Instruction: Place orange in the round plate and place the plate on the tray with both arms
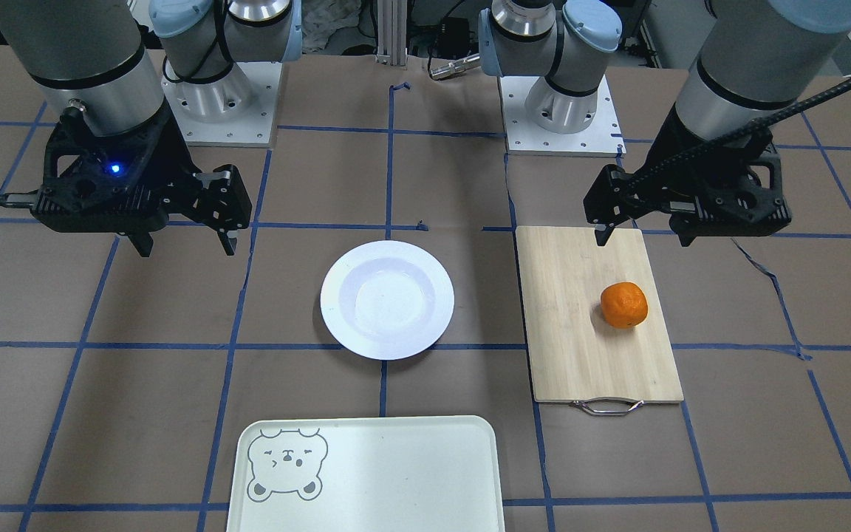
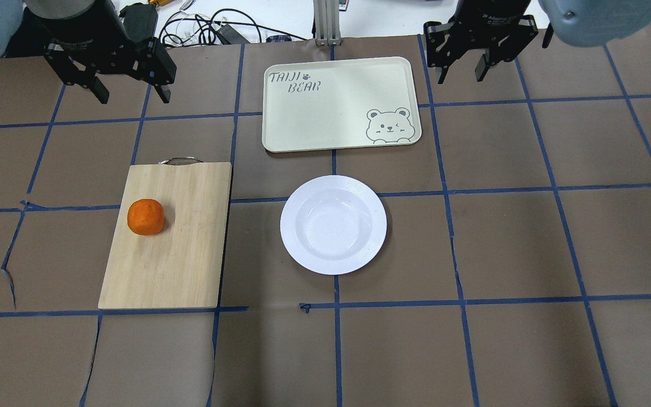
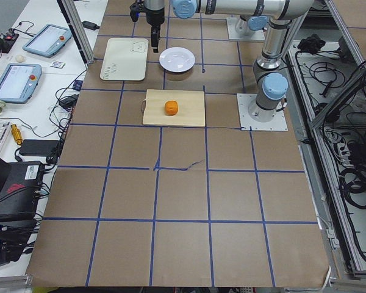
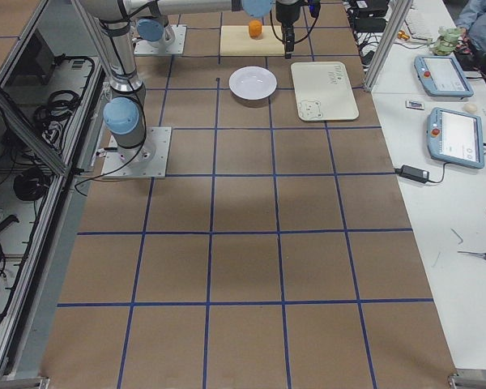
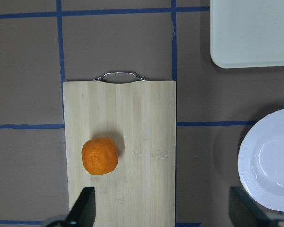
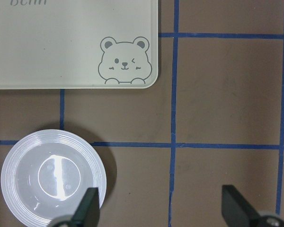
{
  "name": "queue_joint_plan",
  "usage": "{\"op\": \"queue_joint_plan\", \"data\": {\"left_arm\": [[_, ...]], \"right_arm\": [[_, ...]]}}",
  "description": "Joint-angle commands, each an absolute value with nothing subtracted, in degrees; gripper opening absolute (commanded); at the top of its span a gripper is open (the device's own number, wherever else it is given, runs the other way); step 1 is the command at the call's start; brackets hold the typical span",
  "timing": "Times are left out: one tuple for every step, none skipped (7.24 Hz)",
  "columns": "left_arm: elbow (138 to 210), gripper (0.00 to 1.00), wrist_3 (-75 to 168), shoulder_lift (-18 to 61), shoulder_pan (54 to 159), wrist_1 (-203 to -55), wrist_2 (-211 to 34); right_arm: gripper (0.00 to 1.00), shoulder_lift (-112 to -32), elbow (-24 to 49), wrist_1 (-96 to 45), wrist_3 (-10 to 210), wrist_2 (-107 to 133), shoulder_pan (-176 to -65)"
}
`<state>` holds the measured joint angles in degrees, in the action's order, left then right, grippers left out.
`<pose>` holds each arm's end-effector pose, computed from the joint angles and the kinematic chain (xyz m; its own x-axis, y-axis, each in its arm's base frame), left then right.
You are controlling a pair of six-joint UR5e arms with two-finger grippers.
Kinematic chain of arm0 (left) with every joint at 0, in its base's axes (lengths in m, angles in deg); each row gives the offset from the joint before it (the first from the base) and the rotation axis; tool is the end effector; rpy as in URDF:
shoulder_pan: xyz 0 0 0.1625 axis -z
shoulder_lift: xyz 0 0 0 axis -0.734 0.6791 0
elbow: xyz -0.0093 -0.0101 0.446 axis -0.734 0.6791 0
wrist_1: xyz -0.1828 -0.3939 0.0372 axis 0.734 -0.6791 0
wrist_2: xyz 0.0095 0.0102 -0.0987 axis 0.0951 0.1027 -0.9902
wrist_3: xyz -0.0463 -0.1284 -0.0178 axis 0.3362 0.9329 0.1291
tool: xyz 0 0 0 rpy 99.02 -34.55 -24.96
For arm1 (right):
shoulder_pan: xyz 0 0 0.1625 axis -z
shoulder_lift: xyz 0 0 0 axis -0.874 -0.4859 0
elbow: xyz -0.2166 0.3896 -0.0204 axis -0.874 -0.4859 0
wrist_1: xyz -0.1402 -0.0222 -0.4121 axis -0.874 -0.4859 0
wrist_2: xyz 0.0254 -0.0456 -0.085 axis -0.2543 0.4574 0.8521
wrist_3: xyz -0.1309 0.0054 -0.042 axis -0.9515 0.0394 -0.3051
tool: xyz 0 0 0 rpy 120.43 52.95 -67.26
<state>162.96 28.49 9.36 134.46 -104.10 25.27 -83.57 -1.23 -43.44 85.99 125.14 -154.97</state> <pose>-0.0993 -0.5826 0.4885 -0.9989 0.0075 -0.0454 0.0087 0.9996 -0.0259 0.1765 -0.5891 0.4893 -0.9995 -0.0277 -0.0142 -0.0258 0.9929 -0.1160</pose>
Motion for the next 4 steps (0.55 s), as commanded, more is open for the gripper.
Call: {"op": "queue_joint_plan", "data": {"left_arm": [[162.89,1.0,28.42,9.41,134.24,-103.99,25.39],[162.89,1.0,28.42,9.32,134.23,-103.99,25.39],[162.89,1.0,28.5,9.32,134.23,-103.9,25.31],[162.89,1.0,28.5,9.41,133.45,-103.81,24.96]], "right_arm": [[1.0,-83.56,-1.19,-43.4,86.09,125.14,-154.97],[1.0,-83.56,-1.19,-43.4,86.09,125.14,-154.97],[1.0,-83.56,-1.19,-43.31,86.09,125.14,-154.97],[1.0,-83.56,-1.19,-43.4,86.09,125.14,-154.97]]}}
